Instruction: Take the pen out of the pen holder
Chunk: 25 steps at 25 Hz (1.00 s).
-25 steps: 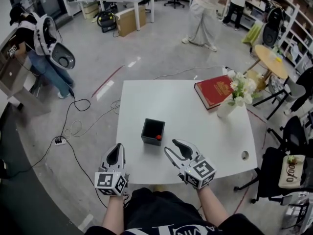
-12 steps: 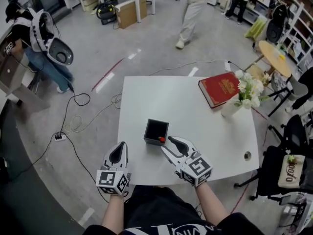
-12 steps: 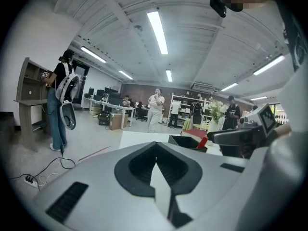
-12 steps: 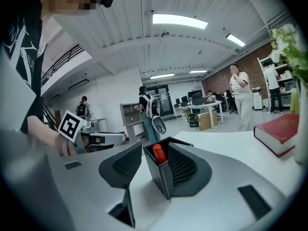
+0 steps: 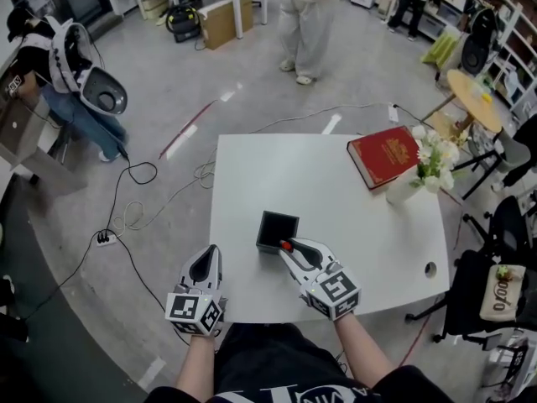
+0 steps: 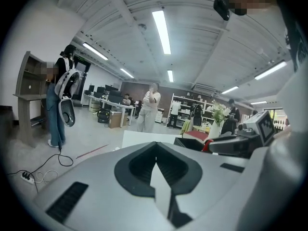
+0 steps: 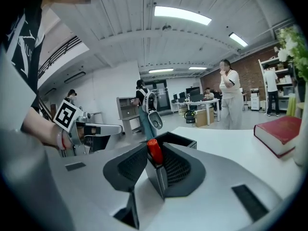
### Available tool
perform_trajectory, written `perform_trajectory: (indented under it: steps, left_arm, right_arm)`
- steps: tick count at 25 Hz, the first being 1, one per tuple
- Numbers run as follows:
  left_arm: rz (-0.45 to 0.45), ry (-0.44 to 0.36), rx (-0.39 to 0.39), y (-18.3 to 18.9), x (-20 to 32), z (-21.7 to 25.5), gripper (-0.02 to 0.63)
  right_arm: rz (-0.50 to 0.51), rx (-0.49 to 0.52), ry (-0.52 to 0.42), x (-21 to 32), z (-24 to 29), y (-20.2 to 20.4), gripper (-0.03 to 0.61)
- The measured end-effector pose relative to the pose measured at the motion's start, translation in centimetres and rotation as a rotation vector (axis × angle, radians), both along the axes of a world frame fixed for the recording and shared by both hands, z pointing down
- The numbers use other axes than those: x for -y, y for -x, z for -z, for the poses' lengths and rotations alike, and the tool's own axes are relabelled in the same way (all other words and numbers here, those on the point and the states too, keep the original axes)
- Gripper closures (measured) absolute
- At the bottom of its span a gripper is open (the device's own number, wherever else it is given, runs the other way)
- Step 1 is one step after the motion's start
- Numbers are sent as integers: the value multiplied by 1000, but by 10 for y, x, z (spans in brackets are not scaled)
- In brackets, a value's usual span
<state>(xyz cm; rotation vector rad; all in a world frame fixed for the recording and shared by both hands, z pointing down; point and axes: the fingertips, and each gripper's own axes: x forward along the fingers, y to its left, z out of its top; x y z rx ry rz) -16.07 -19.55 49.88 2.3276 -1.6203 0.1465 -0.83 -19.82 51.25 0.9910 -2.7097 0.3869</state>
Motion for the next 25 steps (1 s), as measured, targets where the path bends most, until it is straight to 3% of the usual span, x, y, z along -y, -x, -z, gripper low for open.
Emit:
perform_trajectory:
  steps: [8,25]
  left_arm:
    - [-7,0,-10,4,1,1,615]
    - [-11,-25,-9,11,14,10,615]
  right_arm:
    - [-55,2,-17,5,2,-6,508]
    - [-86,64,-76,23,49,-10,508]
